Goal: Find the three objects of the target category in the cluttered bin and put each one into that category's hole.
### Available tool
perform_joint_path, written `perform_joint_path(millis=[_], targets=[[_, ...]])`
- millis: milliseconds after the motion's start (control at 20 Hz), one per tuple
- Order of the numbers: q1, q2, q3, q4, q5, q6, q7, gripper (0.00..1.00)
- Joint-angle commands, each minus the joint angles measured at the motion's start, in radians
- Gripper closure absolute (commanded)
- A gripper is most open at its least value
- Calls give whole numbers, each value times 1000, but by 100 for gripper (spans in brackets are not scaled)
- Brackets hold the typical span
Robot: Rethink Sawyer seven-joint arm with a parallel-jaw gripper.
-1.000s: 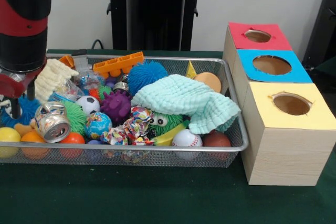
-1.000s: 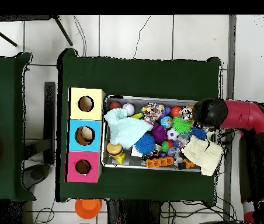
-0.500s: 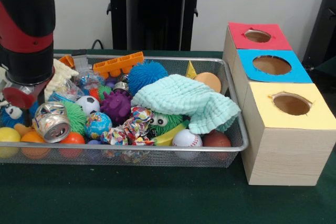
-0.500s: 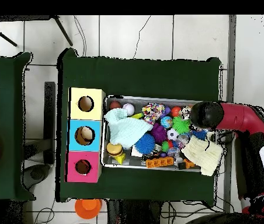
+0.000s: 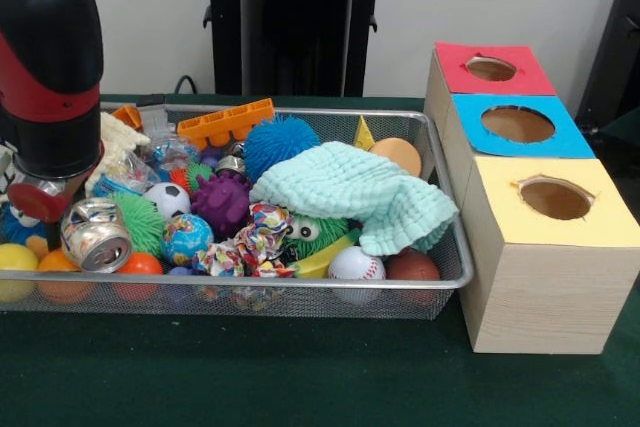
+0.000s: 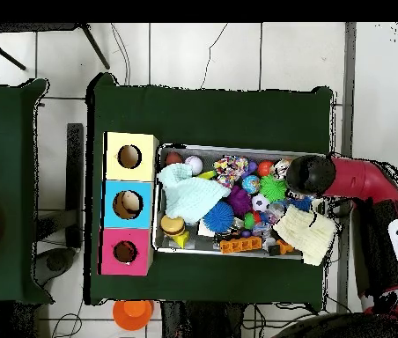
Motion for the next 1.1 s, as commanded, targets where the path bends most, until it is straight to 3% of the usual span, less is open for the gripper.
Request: perform_joint_path(millis=[50,650,1100], targets=[[-10,63,55,-62,-75,10,-231,0],[-10,98,43,-129,-105,28,-236,0],[20,99,19,-105,-112,32,-188,0]])
